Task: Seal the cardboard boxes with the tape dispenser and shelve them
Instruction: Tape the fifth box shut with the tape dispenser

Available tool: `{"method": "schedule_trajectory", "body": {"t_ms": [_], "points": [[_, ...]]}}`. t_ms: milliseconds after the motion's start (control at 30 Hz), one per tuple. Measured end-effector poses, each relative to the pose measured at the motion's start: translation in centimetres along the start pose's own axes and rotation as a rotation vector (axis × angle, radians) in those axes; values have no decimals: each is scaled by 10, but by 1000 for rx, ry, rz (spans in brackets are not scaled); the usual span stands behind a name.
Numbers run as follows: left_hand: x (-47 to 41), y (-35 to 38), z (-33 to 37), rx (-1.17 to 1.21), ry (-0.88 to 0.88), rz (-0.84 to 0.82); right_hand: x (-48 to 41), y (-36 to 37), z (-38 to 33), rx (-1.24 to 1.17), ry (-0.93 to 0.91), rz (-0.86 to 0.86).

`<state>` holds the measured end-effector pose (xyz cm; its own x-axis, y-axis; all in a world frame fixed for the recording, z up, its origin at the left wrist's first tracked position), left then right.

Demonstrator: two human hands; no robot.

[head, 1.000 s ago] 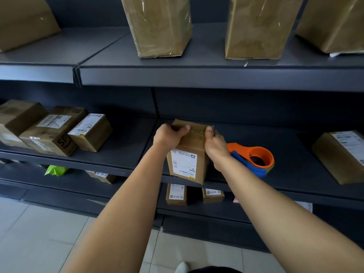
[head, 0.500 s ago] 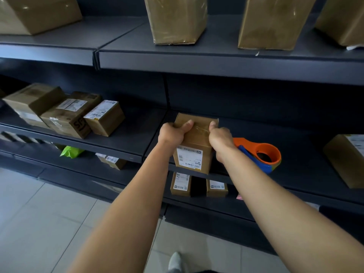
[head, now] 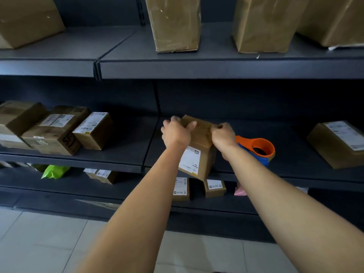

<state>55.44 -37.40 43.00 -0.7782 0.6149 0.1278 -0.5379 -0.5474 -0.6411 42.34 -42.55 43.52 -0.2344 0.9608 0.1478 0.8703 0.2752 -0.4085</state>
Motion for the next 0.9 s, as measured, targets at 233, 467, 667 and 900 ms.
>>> {"method": "schedule_trajectory", "body": {"t_ms": [233, 467, 667, 900], "points": [[20, 15, 11, -194, 225, 129, 7, 1, 4, 52, 76, 117], [18, 6, 20, -552, 409, 72, 7, 1, 0, 183, 65, 54], [34, 10, 18, -450, 612, -116, -6, 8, -16, 168, 39, -82], [22, -4, 8, -224, 496, -135, -24, 14, -23, 288, -93, -130]]}}
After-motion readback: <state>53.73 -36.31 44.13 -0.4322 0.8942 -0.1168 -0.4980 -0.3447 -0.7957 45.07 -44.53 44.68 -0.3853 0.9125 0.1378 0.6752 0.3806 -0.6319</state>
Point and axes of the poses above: each hand's wrist, its own x-axis away from the middle knuckle, its own y-axis out of the palm, z = x × y, the point moved 3 cm from there along -x, towards the middle knuckle, and after that the axes turned 6 degrees about -y, right-handed, at the moved point
